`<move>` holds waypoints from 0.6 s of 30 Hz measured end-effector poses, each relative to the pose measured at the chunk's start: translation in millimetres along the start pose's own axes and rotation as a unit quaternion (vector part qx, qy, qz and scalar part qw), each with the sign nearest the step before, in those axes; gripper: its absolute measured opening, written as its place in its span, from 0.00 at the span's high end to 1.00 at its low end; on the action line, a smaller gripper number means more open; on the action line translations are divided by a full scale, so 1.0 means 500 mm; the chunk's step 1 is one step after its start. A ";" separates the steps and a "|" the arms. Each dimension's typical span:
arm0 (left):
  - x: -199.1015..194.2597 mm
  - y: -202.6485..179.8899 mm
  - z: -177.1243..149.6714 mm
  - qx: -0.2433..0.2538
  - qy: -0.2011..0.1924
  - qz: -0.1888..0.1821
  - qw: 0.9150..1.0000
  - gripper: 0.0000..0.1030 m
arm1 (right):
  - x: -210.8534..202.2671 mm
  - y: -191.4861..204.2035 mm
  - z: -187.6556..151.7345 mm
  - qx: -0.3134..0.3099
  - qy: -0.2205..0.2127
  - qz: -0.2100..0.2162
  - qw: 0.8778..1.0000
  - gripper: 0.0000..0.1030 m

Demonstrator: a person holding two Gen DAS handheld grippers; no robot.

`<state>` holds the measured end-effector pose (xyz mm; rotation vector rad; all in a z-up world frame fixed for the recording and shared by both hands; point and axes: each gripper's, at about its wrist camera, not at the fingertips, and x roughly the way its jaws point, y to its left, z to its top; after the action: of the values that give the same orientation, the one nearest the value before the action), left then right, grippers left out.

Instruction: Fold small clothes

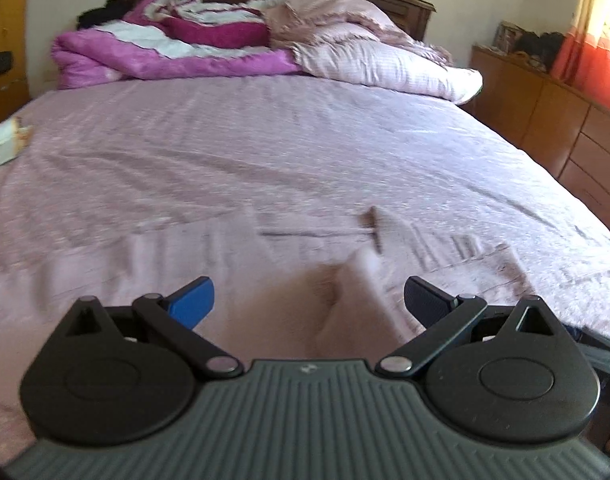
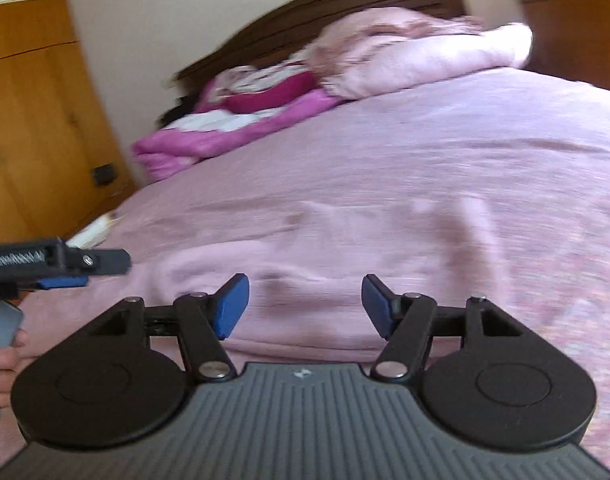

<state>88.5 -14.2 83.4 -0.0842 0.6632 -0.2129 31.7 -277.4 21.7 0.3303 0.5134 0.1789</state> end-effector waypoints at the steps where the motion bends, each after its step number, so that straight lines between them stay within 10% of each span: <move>1: 0.013 -0.010 0.005 0.002 0.003 -0.001 1.000 0.00 | 0.001 -0.015 -0.004 0.004 0.000 -0.013 1.000 0.32; 10: 0.099 -0.070 0.006 0.046 0.040 -0.010 0.998 0.14 | 0.031 -0.063 -0.046 0.005 0.011 -0.065 0.998 0.32; 14: 0.122 -0.079 -0.005 0.050 0.058 -0.018 0.997 0.37 | 0.042 -0.045 -0.055 -0.012 0.009 -0.078 0.997 0.32; 18: 0.132 -0.074 -0.012 0.038 0.061 -0.025 0.997 0.85 | 0.038 -0.045 -0.048 -0.007 0.007 -0.077 0.997 0.32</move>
<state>129.2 -65.2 44.7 -0.0160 0.7738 -0.2933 37.8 -287.4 -14.8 0.2738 0.5484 0.0357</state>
